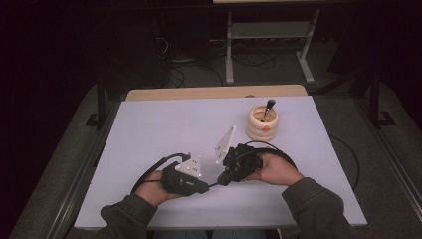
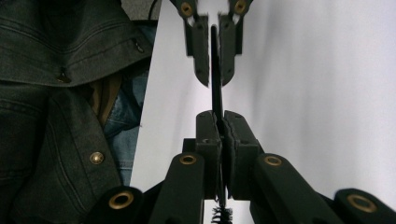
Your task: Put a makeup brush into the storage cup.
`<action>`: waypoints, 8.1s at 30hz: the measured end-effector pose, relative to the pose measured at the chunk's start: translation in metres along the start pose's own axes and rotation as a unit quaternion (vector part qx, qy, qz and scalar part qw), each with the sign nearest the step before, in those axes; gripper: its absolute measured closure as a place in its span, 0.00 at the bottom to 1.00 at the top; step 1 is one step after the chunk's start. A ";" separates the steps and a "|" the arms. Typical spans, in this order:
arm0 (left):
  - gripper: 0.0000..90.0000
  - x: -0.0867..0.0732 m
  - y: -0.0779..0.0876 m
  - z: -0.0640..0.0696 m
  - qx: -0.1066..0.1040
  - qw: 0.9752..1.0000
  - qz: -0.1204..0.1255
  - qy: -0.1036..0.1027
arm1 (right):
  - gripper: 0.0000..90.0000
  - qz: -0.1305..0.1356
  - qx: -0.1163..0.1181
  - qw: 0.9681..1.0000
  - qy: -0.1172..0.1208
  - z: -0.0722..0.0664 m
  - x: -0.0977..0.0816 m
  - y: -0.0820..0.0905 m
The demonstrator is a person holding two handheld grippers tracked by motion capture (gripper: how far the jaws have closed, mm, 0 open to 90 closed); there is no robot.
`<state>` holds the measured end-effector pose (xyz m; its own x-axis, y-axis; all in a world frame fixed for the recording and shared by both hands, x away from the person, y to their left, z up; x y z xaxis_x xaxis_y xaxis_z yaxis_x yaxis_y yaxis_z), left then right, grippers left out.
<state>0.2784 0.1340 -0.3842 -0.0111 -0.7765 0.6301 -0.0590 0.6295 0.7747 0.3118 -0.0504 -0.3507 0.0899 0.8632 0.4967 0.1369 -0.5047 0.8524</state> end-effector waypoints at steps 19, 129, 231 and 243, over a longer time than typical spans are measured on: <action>0.95 -0.006 0.012 -0.010 0.034 0.998 0.035 0.048 | 0.48 0.202 -0.039 0.968 -0.147 0.010 -0.059 0.021; 0.57 -0.039 0.024 -0.008 0.103 0.986 0.060 0.118 | 0.94 0.187 -0.069 0.952 -0.231 0.039 -0.080 0.065; 0.43 -0.049 0.040 -0.014 0.117 0.981 0.082 0.134 | 0.94 0.205 -0.202 0.886 -0.364 0.103 -0.103 0.184; 0.41 -0.049 0.040 -0.014 0.119 0.980 0.083 0.137 | 0.94 0.190 -0.220 0.873 -0.393 0.123 -0.106 0.176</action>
<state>0.2902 0.1972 -0.3836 0.2265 -0.6062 0.7624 -0.3104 0.6970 0.6465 0.4480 -0.2321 -0.2736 0.7183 0.2745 0.6393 -0.4262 -0.5527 0.7162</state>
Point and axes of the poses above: each handheld gripper's, and its own axes: y roughly backward along the jaws, x roughly out of its top, z roughly to its right, the point moved 1 cm from there along -y, roughly forward along the jaws, and after that the axes turned 7 degrees about -y, right-handed, at the moved point
